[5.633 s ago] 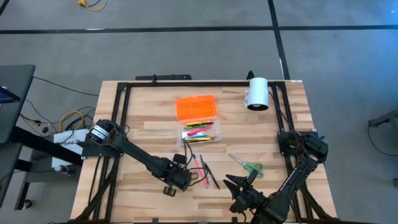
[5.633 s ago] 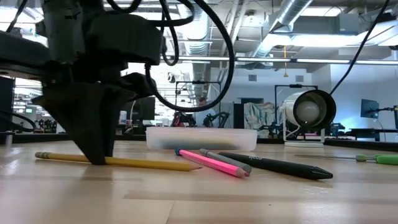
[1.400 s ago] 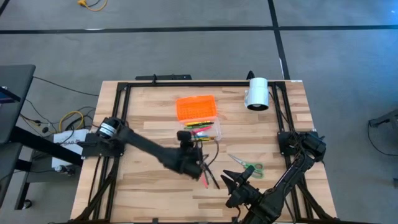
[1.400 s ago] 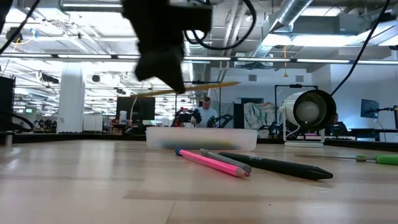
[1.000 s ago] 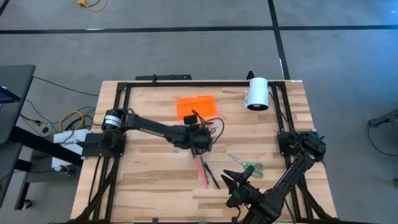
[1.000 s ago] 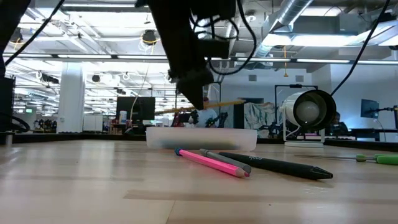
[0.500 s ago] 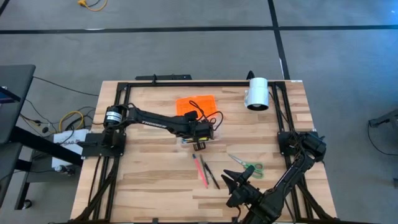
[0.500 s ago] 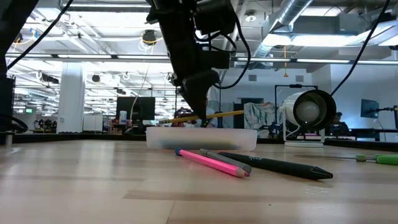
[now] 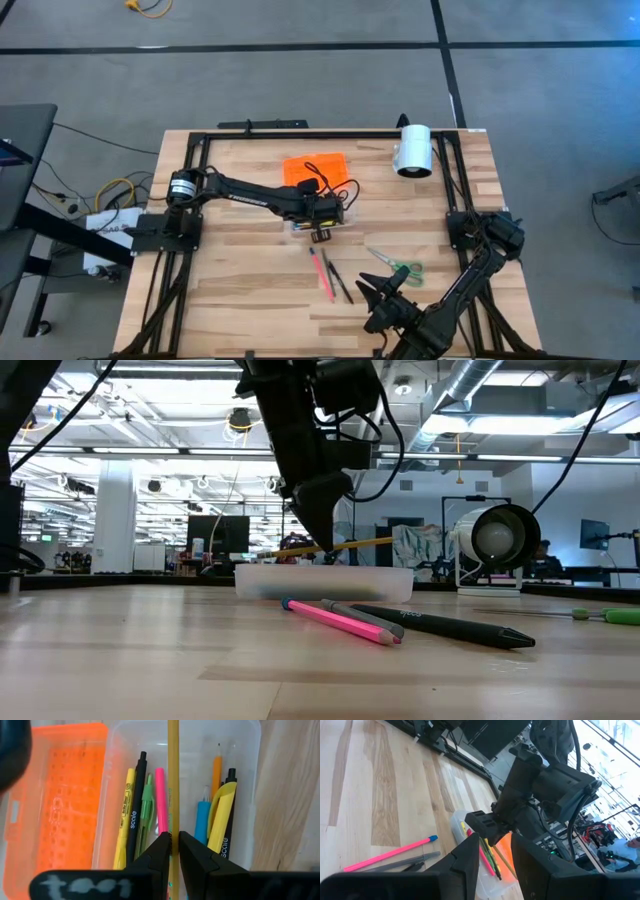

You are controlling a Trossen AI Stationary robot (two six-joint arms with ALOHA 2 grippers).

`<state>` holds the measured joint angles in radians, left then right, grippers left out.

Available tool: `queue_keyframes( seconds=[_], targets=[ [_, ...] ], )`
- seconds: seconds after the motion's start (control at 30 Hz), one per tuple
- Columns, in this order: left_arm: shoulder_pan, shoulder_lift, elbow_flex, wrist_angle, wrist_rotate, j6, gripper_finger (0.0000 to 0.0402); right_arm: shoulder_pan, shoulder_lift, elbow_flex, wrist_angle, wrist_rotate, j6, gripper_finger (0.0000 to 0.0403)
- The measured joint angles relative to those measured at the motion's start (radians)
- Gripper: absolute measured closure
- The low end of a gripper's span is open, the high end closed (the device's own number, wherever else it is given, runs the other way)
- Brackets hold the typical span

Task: Pick & place school supplies into a supply box
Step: Put the yellow pencil into the supply box, then put the green scissors into the supply box

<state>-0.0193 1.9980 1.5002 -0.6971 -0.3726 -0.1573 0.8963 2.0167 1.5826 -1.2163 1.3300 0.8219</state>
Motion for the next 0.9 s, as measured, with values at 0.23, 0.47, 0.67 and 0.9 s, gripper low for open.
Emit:
queue_keyframes(
  seconds=[0.23,0.47,0.67,0.9],
  targets=[
    [0.0,0.0,0.0,-0.001,-0.019,0.006,0.0374,0.0,0.0,0.0,0.0,-0.001,0.0,0.0294],
    [0.0,0.0,0.0,-0.009,-0.06,0.018,0.033,0.0,0.0,0.0,0.0,-0.007,0.0,0.0294],
    [0.0,0.0,0.0,-0.009,-0.087,0.021,0.0267,0.0,0.0,0.0,-0.001,-0.02,0.0,0.0294],
    [-0.017,0.0,0.001,-0.049,-0.104,0.043,0.0242,0.0,0.0,0.0,-0.003,-0.024,0.001,0.0294]
  ],
)
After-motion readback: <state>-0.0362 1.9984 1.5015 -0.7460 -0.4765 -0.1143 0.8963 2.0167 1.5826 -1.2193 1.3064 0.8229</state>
